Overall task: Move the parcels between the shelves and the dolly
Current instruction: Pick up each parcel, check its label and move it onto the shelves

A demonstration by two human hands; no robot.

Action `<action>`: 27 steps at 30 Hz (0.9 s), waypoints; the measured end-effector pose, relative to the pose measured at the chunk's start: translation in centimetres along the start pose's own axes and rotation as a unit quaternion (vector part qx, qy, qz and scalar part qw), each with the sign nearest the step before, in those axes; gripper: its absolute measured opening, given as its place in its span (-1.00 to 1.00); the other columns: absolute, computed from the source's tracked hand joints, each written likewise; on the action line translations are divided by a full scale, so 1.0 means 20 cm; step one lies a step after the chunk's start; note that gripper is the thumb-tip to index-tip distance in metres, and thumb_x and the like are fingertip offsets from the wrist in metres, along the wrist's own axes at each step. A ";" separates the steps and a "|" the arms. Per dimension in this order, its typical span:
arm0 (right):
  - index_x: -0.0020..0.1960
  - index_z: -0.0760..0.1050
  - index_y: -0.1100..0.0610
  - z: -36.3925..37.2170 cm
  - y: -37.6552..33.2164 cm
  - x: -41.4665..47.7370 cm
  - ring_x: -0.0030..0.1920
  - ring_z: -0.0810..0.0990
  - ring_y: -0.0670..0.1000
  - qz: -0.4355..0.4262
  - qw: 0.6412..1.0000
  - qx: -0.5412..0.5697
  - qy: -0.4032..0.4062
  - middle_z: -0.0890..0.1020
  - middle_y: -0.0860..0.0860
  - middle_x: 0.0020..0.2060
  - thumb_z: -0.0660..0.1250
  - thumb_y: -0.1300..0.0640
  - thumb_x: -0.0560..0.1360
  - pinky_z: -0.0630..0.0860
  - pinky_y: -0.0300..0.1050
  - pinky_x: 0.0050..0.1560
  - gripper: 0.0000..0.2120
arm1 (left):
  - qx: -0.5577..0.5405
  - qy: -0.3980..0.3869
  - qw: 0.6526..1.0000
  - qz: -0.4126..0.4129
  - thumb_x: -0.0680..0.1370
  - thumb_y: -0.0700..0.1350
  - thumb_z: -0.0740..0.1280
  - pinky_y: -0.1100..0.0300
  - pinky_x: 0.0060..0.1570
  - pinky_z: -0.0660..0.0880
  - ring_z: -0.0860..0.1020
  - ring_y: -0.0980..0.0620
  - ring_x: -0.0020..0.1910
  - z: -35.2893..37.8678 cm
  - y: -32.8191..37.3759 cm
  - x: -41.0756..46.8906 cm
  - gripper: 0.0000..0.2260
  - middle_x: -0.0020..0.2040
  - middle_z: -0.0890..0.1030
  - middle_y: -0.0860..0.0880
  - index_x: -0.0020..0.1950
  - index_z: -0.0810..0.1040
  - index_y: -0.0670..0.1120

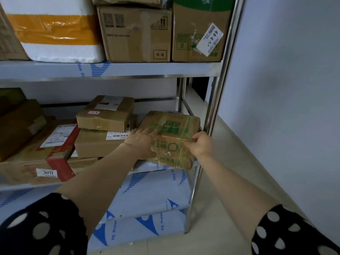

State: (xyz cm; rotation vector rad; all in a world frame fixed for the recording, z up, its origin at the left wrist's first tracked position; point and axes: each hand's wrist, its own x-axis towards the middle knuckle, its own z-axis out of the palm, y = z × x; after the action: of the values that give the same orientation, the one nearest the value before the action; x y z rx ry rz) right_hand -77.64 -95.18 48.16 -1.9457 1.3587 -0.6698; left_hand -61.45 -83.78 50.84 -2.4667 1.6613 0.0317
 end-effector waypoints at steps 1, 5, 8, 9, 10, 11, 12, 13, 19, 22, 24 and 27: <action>0.14 0.51 0.19 -0.02 0.00 -0.01 0.09 0.57 0.11 -0.001 1.000 0.008 -0.001 0.58 0.12 0.11 0.43 0.12 0.44 0.52 -0.07 0.06 -0.69 | -0.024 -0.012 1.000 0.007 0.48 0.15 0.34 -0.06 0.44 0.15 0.16 -0.15 0.49 0.00 0.03 0.00 -0.18 0.54 0.13 -0.10 0.58 -0.08 0.04; 0.12 0.57 0.21 -0.05 0.02 -0.04 0.08 0.59 0.09 -0.004 0.999 0.033 -0.021 0.63 0.07 0.04 0.42 0.14 0.46 0.53 -0.05 0.09 -0.74 | -0.046 -0.031 0.998 0.003 0.49 0.09 0.35 -0.08 0.38 0.30 0.18 -0.22 0.46 0.01 0.13 -0.01 -0.21 0.46 0.20 -0.19 0.57 -0.07 0.08; 0.19 0.51 0.18 -0.04 0.04 -0.04 0.09 0.57 0.07 0.004 0.997 0.061 -0.039 0.60 0.05 0.07 0.45 0.11 0.43 0.52 -0.04 0.13 -0.63 | -0.064 -0.013 0.998 -0.004 0.48 0.06 0.38 -0.07 0.40 0.26 0.14 -0.19 0.48 0.02 0.18 -0.01 -0.24 0.46 0.20 -0.18 0.55 0.05 -0.05; 0.24 0.47 0.17 -0.04 0.05 -0.04 0.10 0.57 0.07 0.006 0.997 0.072 -0.040 0.59 0.06 0.10 0.46 0.11 0.43 0.52 -0.02 0.15 -0.58 | -0.074 -0.010 0.997 -0.003 0.48 0.04 0.39 -0.07 0.41 0.26 0.13 -0.18 0.49 0.02 0.20 0.00 -0.25 0.47 0.18 -0.17 0.54 0.07 -0.09; 0.29 0.43 0.17 -0.02 0.06 -0.04 0.11 0.56 0.08 0.006 0.996 0.079 -0.041 0.57 0.08 0.13 0.45 0.11 0.44 0.52 -0.01 0.17 -0.53 | -0.079 -0.010 0.997 -0.004 0.49 0.02 0.39 -0.07 0.42 0.25 0.12 -0.17 0.50 0.02 0.21 0.00 -0.26 0.48 0.17 -0.17 0.54 0.08 -0.11; 0.35 0.39 0.15 -0.02 0.07 -0.05 0.14 0.55 0.09 0.001 0.996 0.079 -0.043 0.55 0.09 0.17 0.43 0.12 0.45 0.51 -0.01 0.18 -0.49 | -0.080 -0.013 0.997 -0.004 0.49 -0.01 0.39 -0.06 0.43 0.23 0.10 -0.17 0.51 0.02 0.22 0.00 -0.25 0.51 0.14 -0.17 0.55 0.04 -0.12; 0.41 0.34 0.13 0.00 0.09 -0.06 0.18 0.54 0.10 -0.007 0.996 0.073 -0.052 0.53 0.10 0.22 0.42 0.12 0.46 0.50 0.01 0.22 -0.44 | -0.077 -0.018 0.997 -0.002 0.51 -0.05 0.38 -0.06 0.45 0.20 0.06 -0.17 0.52 0.02 0.22 0.00 -0.23 0.53 0.09 -0.18 0.56 -0.02 -0.12; 0.46 0.29 0.09 0.01 0.10 -0.08 0.22 0.52 0.11 -0.019 0.995 0.071 -0.064 0.50 0.10 0.27 0.39 0.12 0.48 0.48 0.04 0.25 -0.41 | -0.071 -0.023 0.997 0.000 0.52 -0.10 0.35 -0.04 0.46 0.16 0.03 -0.15 0.54 0.02 0.22 0.00 -0.22 0.56 0.03 -0.17 0.57 -0.09 -0.11; 0.47 0.29 0.12 0.03 0.16 -0.06 0.32 0.46 0.09 -0.050 0.995 0.053 -0.065 0.45 0.07 0.37 0.22 0.28 0.59 0.37 -0.13 0.29 -0.54 | -0.077 -0.007 0.997 0.000 0.56 -0.31 0.21 0.09 0.47 0.14 0.05 -0.10 0.54 0.01 0.27 -0.04 -0.31 0.58 0.00 -0.12 0.58 -0.08 -0.08; 0.43 0.35 0.18 0.01 0.19 -0.02 0.32 0.45 0.11 -0.031 0.997 0.051 -0.054 0.47 0.12 0.35 0.15 0.32 0.60 0.35 -0.18 0.26 -0.59 | -0.077 0.020 0.997 0.009 0.54 -0.31 0.20 0.07 0.44 0.23 0.11 -0.09 0.52 0.01 0.31 -0.07 -0.32 0.56 0.09 -0.09 0.58 -0.05 -0.09; 0.41 0.38 0.19 -0.03 0.20 0.00 0.31 0.45 0.13 -0.027 0.998 0.034 -0.046 0.49 0.14 0.32 0.14 0.30 0.60 0.34 -0.18 0.25 -0.62 | -0.085 0.032 0.996 0.005 0.54 -0.28 0.22 0.01 0.40 0.30 0.15 -0.10 0.49 0.02 0.31 -0.08 -0.33 0.53 0.20 -0.09 0.58 -0.03 -0.10; 0.45 0.31 0.17 -0.03 0.17 -0.02 0.27 0.49 0.14 -0.044 0.996 0.034 -0.065 0.53 0.12 0.27 0.25 0.24 0.58 0.40 -0.06 0.27 -0.55 | -0.053 0.029 0.998 0.005 0.53 -0.25 0.24 -0.03 0.45 0.19 0.13 -0.16 0.48 0.02 0.31 -0.09 -0.32 0.51 0.17 -0.13 0.58 -0.02 -0.11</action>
State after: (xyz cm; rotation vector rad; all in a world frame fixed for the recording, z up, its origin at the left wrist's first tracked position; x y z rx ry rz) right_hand -80.35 -95.84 45.94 -1.9681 1.1627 -0.6128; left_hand -67.73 -84.40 49.80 -2.5586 1.7393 0.0518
